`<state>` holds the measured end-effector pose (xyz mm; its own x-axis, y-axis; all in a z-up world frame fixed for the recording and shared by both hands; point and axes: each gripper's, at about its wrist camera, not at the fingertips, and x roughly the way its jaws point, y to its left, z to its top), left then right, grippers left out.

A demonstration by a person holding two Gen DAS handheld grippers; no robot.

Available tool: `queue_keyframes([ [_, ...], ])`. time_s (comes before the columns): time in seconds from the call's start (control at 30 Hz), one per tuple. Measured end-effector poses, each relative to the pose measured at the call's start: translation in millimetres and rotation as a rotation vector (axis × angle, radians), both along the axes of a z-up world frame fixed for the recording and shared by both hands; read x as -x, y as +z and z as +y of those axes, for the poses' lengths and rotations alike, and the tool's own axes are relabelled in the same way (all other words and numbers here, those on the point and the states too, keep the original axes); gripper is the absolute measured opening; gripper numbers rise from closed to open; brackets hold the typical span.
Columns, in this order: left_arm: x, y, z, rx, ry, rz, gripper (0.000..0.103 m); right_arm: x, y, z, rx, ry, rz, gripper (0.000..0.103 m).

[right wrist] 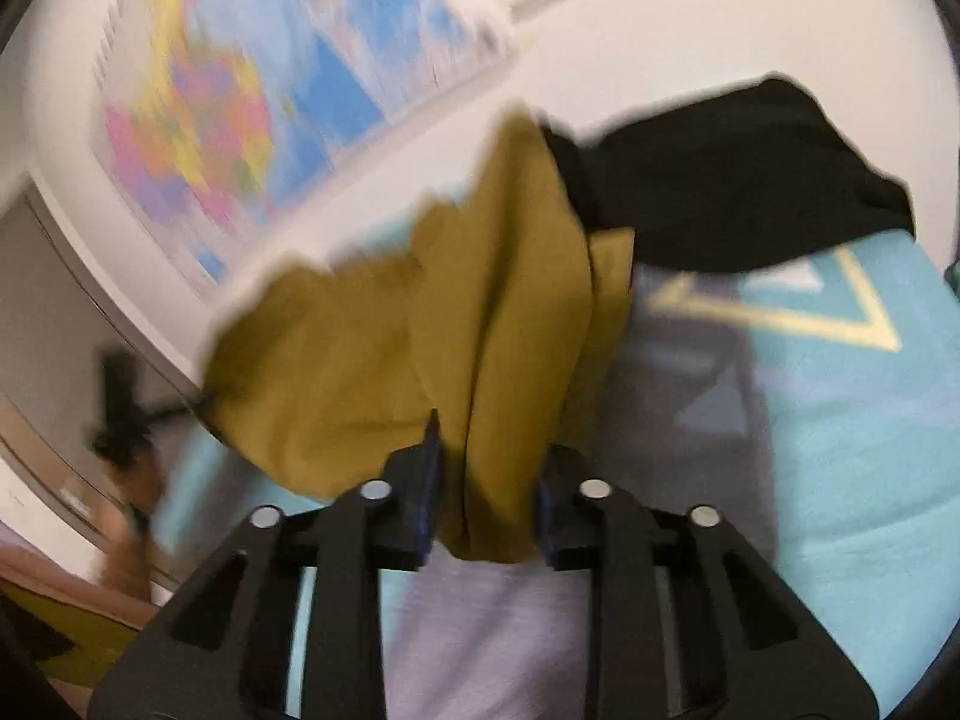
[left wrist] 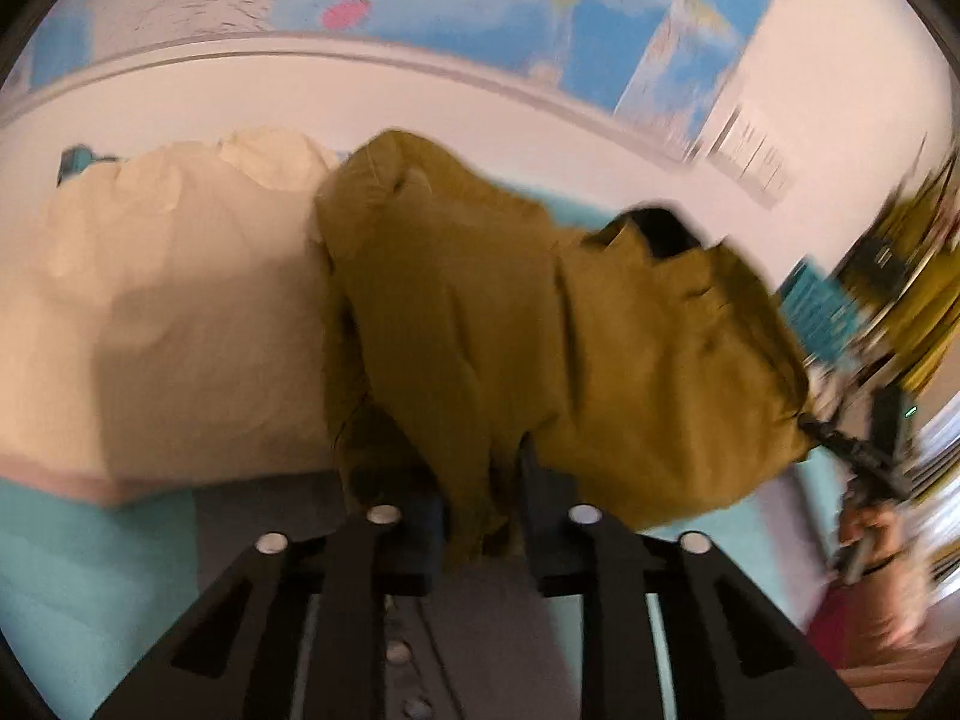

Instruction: Fold large clothes

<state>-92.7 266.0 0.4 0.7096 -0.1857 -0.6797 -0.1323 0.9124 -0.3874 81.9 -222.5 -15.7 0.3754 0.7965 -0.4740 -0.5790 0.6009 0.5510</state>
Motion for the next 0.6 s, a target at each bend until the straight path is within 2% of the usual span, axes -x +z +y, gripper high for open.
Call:
queue_keyframes([
  [0.03,11.2,7.6,5.5,0.060,0.000,-0.024,0.012,4.9,16.3,-12.1,-0.041,-0.007,-0.029,0.005],
  [0.1,27.8,11.6,11.8,0.124,0.002,-0.032,0.011,17.4,44.0,-37.2,-0.103,-0.036,-0.094,0.002],
  [0.17,37.6,5.9,10.5,0.134,0.015,-0.014,0.011,28.2,60.8,-62.0,-0.109,-0.060,-0.145,0.001],
  [0.23,43.7,-16.2,8.7,0.199,-0.035,0.032,0.013,32.7,54.9,-72.3,-0.073,-0.060,-0.130,0.001],
  [0.3,39.5,-39.1,0.8,0.156,-0.027,0.135,0.021,27.4,31.2,-66.9,0.001,-0.060,-0.055,0.001],
  [0.33,37.8,-45.2,-1.3,0.138,-0.016,0.158,0.029,25.2,20.3,-62.0,0.044,-0.060,-0.026,0.002],
  [0.37,37.2,-46.5,-3.9,0.115,-0.003,0.148,0.033,22.3,7.0,-56.4,0.126,-0.077,-0.001,0.005],
  [0.43,38.7,-36.3,-6.4,0.069,0.007,0.111,0.036,23.1,-5.2,-59.6,0.165,-0.133,0.013,0.018],
  [0.47,42.0,-26.0,-6.8,0.032,0.024,0.081,0.041,20.6,-6.1,-65.0,0.154,-0.173,0.024,0.030],
  [0.5,44.0,-16.5,-8.4,-0.012,0.034,0.061,0.042,18.4,-2.6,-66.4,0.136,-0.196,0.024,0.037],
  [0.57,48.5,5.5,-13.0,-0.111,0.045,0.011,0.056,19.7,11.0,-63.6,0.088,-0.188,-0.022,0.052],
  [0.6,48.7,15.1,-15.7,-0.152,0.047,-0.009,0.058,20.7,20.5,-55.0,0.090,-0.171,-0.056,0.058],
])
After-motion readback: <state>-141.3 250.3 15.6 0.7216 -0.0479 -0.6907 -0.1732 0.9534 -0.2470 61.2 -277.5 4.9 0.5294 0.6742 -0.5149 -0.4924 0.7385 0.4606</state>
